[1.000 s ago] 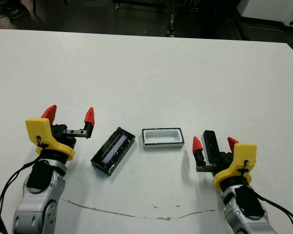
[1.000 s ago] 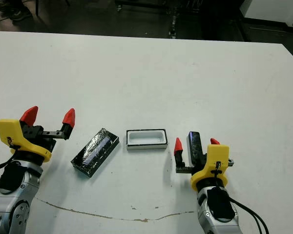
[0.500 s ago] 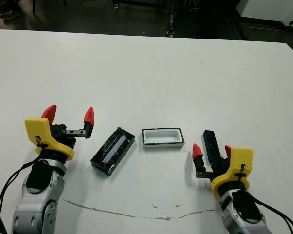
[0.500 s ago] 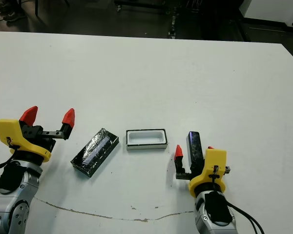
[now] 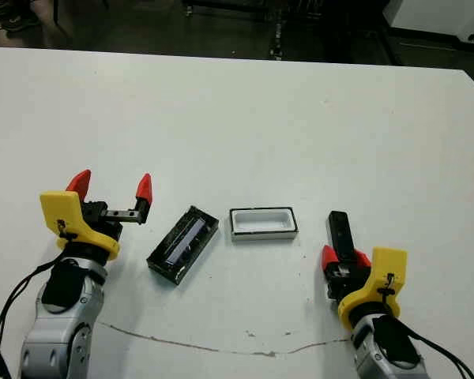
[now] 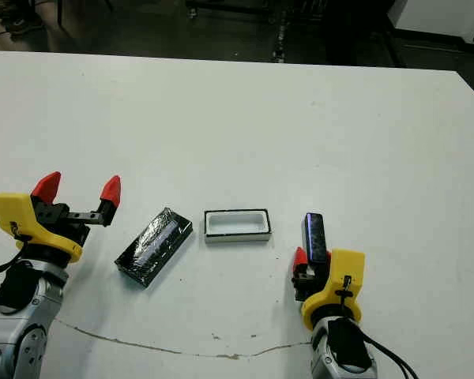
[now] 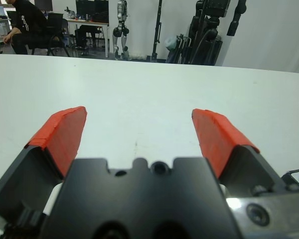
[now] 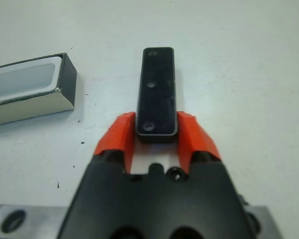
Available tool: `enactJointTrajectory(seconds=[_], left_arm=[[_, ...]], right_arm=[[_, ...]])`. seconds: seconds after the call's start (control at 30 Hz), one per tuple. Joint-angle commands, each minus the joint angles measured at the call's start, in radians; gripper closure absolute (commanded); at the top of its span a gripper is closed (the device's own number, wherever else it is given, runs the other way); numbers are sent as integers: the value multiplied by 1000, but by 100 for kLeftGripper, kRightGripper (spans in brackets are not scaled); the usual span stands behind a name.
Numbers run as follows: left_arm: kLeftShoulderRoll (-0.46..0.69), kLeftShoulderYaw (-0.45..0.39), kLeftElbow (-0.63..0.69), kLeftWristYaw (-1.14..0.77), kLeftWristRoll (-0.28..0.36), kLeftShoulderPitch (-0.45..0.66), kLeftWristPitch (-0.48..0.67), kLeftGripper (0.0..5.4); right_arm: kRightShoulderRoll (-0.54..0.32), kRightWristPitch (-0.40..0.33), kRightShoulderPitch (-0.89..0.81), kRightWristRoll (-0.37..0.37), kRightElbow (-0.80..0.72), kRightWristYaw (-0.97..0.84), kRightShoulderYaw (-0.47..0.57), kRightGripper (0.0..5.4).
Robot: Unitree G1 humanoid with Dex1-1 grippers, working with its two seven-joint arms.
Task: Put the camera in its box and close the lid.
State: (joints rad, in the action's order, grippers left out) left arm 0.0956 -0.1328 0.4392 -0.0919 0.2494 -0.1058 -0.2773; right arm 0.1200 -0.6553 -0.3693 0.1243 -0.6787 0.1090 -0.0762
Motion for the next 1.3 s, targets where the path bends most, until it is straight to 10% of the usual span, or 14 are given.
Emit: enactJointTrajectory(seconds=[0.03, 0.5, 0.7, 1.07, 1.3], left_arm=[[11, -1, 6, -4, 0, -3, -14, 0], [11, 2, 11, -11, -1, -7, -9, 0], [9, 3, 10, -12, -1, -9, -6, 0], [6, 10, 1, -12, -7, -9, 3, 0], [7, 10, 4, -10, -7, -10, 1, 0]], right_arm=[[-2, -16, -15, 4, -10, 6, 8, 376], [1, 21, -30, -23, -7, 26, 8, 376], [-143, 163, 28, -43, -9, -88, 77, 376], [-507, -43, 438, 361, 103, -454, 391, 376], [-725, -162, 726, 488, 362, -725, 308, 376]])
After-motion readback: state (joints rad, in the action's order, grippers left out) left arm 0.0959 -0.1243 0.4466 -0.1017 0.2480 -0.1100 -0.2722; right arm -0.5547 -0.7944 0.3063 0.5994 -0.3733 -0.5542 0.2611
